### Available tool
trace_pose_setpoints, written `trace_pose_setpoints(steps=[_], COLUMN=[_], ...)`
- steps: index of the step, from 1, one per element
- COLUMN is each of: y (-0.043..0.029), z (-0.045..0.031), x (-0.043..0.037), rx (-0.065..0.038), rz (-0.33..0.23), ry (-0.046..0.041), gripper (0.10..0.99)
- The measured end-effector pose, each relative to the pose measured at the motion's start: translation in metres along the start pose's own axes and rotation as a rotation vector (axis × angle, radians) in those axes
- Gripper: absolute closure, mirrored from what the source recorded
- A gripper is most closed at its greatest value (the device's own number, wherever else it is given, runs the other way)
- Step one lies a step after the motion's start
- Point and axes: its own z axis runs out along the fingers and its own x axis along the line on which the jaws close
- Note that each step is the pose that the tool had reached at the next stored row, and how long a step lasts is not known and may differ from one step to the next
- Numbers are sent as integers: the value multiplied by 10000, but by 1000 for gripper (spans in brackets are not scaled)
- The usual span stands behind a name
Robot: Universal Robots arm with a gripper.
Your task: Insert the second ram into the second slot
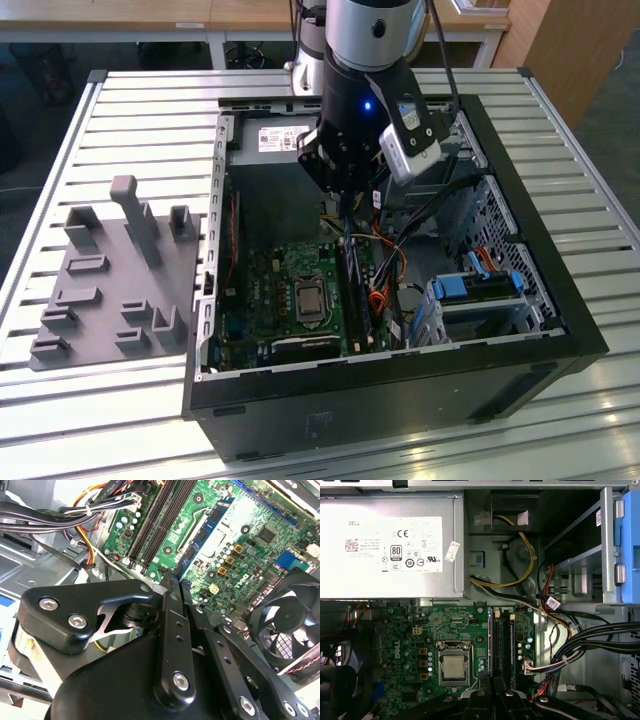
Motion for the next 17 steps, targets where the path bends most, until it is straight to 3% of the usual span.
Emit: trace_pose_setpoints(steps=[17], y=[-15], z=[81], x=[0], rx=[3], rz=[0], ry=[0], gripper=[949])
